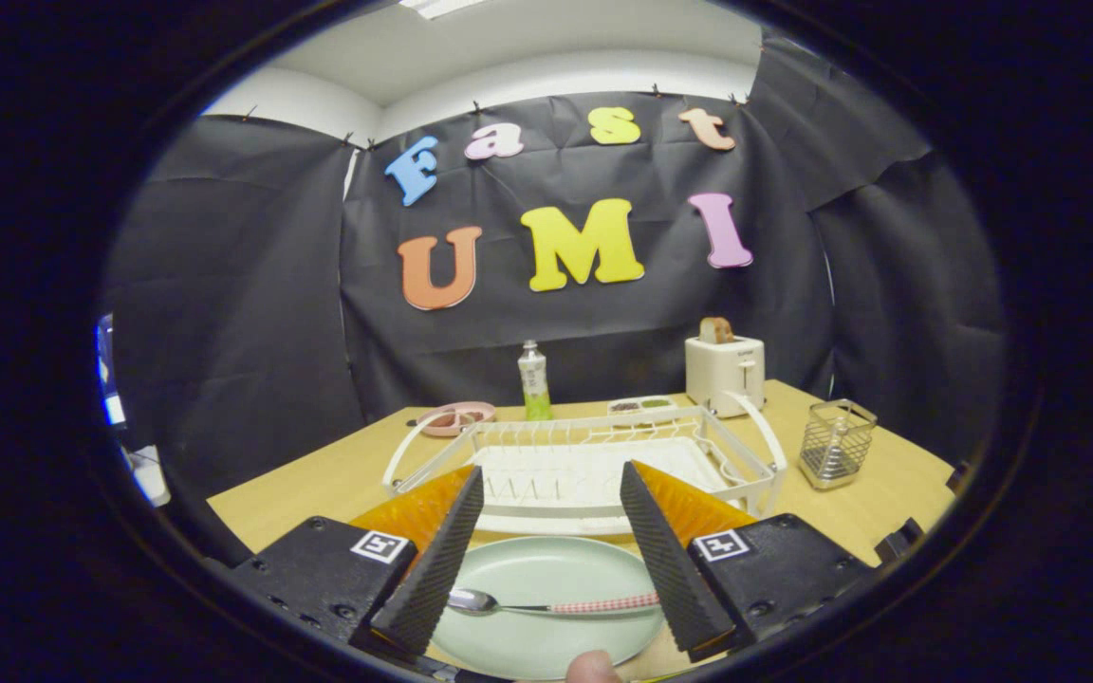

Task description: Take the plate from the dish rack, then take the spoon from the basket and place it into the plate.

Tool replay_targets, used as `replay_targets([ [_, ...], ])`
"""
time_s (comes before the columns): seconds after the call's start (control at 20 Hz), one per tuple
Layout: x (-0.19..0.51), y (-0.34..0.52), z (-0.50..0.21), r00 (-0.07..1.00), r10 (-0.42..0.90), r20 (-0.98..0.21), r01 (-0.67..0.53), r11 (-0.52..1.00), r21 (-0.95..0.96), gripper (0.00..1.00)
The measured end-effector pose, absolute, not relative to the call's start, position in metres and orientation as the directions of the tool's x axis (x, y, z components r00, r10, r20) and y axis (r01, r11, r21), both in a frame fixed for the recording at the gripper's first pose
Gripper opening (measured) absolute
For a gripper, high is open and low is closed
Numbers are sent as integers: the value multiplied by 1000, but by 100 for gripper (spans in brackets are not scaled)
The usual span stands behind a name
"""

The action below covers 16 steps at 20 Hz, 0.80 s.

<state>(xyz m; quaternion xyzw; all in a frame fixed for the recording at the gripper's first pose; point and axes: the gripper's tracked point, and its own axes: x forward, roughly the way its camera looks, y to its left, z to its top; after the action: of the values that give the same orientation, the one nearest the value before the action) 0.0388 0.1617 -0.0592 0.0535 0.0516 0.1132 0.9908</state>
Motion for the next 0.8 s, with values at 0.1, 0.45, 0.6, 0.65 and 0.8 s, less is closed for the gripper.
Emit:
replay_targets([
  [0.1,36,157,-51,977,204,-62,-198,976,91,100],
  [0.45,25,147,-43,991,132,27,-134,990,52,100],
  [0.6,21,140,-39,992,116,49,-118,992,40,100],
  [0.65,20,138,-40,992,112,50,-114,993,33,100],
  [0.8,20,136,-42,993,111,51,-112,993,30,100],
])
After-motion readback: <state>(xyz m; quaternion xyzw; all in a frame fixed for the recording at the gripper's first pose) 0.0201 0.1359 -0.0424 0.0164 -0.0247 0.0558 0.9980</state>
